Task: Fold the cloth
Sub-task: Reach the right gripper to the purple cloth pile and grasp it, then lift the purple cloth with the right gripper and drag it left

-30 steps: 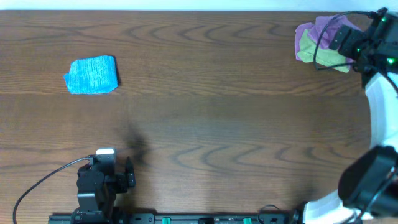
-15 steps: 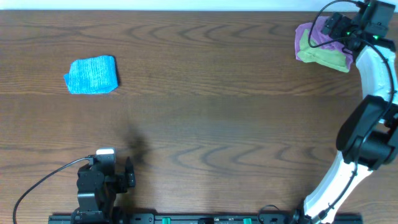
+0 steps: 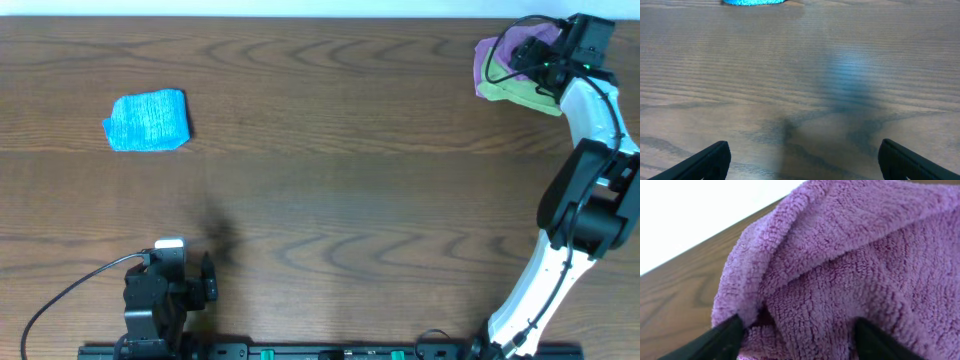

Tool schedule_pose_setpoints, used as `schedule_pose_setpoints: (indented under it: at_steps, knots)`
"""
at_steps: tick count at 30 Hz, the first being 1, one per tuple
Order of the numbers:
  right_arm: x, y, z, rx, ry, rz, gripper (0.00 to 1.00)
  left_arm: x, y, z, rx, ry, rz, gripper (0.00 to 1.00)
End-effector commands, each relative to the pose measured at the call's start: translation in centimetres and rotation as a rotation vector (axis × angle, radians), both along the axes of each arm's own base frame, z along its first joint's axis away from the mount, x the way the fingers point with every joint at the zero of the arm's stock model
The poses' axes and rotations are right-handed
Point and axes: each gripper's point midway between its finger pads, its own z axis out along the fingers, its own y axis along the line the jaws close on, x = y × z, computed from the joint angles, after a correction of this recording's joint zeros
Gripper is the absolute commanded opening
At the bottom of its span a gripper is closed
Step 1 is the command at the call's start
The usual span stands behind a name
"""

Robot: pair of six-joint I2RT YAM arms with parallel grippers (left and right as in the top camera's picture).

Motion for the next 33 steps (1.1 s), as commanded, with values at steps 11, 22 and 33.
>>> schedule_pose_setpoints:
  at_steps: [11,22,33]
  knots:
    - [-0.2,0.5,1.4,0.001,0.001,0.017,0.01,-0.8,0.2,-2.2,0.024,0.071,-0.002,0.95]
    - [-2.7,2.5,10.2,-0.074,-0.054,0.088,0.01,-0.8,0.2,-2.2,0.024,0.071,-0.001,0.96]
    - [-8.7,10.1,14.8,-0.102,0.058,0.269,0.01,-0.8,0.2,-2.2,0.024,0.071,-0.002,0.95]
